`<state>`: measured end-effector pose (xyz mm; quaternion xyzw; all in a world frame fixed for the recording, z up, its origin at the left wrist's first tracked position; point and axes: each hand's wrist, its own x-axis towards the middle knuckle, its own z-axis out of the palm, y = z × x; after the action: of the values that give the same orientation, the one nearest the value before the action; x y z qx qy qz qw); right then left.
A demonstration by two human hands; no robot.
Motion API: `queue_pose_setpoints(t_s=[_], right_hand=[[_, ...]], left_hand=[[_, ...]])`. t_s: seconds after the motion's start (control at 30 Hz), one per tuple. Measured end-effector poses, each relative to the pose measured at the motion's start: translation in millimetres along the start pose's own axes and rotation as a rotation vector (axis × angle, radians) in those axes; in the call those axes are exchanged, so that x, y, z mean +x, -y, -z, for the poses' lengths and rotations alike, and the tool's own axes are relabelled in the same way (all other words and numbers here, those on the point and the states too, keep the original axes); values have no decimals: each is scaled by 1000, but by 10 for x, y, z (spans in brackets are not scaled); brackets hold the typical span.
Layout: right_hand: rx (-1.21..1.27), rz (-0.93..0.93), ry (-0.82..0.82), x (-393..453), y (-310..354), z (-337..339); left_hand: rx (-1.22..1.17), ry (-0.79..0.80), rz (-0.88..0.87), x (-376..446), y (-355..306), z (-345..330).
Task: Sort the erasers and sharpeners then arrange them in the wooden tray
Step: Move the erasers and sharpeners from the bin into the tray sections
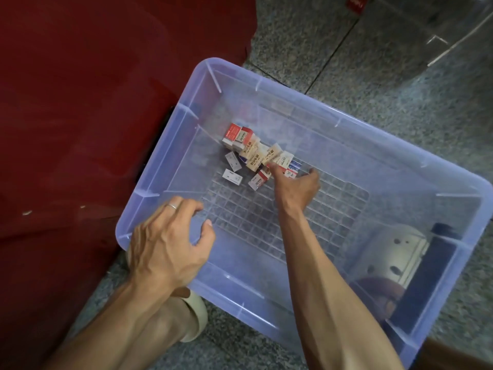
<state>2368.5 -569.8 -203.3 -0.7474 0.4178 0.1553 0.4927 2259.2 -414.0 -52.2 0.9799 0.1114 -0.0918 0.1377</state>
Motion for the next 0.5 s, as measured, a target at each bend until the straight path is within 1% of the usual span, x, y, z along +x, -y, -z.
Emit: queue_pose_setpoints(t_s=[0.17,0.27,0.43,0.5], right_hand=[[-22,-43,92,-7,111,-188],[4,-75,103,1,187,-249],[110,-18,192,-90,304,-415],[131,-13,189,-91,305,-479]], left_hand=[[-2,9,-8,1,11,-1],[3,2,-22,2,10,4],[4,-11,-36,3,21,-7],[1,-12,-40,-6,26,-10]])
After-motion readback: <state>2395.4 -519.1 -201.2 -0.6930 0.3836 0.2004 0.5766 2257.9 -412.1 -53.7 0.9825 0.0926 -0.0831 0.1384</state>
